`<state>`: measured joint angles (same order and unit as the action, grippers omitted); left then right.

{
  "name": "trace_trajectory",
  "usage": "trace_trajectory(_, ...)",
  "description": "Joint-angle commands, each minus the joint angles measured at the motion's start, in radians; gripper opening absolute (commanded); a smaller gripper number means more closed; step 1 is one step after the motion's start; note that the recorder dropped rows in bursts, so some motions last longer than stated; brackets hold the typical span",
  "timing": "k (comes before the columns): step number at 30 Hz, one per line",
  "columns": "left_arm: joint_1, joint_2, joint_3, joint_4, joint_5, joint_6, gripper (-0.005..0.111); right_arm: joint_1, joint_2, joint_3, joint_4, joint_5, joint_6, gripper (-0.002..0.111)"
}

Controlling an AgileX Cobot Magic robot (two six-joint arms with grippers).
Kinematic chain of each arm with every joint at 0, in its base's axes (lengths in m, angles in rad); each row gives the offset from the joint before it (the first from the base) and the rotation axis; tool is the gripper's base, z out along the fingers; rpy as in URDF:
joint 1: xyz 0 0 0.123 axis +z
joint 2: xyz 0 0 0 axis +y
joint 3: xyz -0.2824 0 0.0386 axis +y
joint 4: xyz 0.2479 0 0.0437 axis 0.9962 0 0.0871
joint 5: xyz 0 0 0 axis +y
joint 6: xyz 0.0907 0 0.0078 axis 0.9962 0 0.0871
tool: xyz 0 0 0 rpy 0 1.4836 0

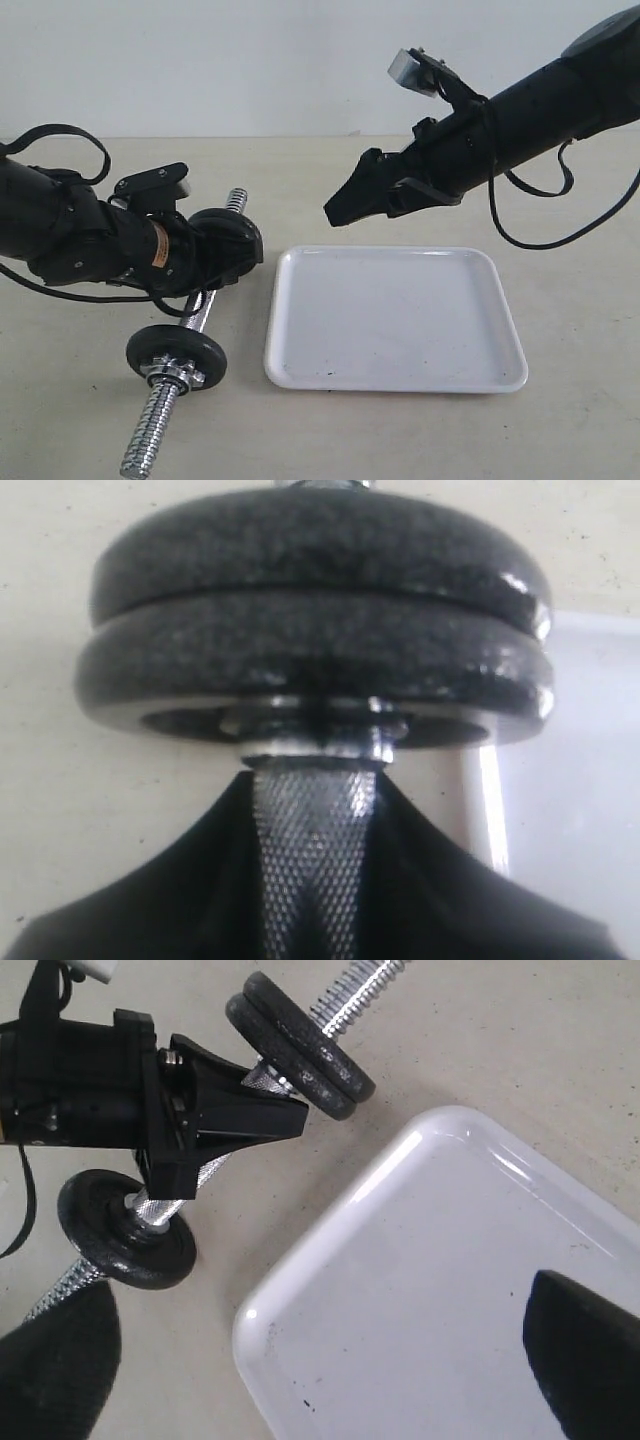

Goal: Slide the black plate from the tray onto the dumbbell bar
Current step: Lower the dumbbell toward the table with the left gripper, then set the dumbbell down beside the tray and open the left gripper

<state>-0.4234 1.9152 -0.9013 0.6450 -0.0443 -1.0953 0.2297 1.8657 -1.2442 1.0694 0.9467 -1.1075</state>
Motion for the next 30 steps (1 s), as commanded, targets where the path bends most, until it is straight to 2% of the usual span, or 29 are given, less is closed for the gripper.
trace_trajectory(1, -0.004, -0.043, -0.044, 0.096, -0.643, 0.028, 0.007, 0.001, -0.012, -0.005, 0.003, 0.018, 0.003, 0.105)
trace_trajectory(4, -0.004, -0.043, -0.049, 0.113, -0.645, 0.019, 0.021, 0.001, -0.012, -0.005, 0.003, 0.02, 0.003, 0.105)
trace_trajectory(6, -0.004, -0.043, -0.049, 0.111, -0.645, 0.011, 0.035, 0.001, -0.012, -0.005, 0.003, 0.024, 0.003, 0.105)
trace_trajectory(9, -0.004, -0.043, -0.049, 0.104, -0.638, 0.0, 0.05, 0.001, -0.012, -0.005, 0.003, 0.026, 0.003, 0.105)
trace_trajectory(30, -0.004, -0.043, -0.049, 0.107, -0.634, -0.015, 0.051, 0.001, -0.012, -0.005, 0.003, 0.048, 0.003, 0.105)
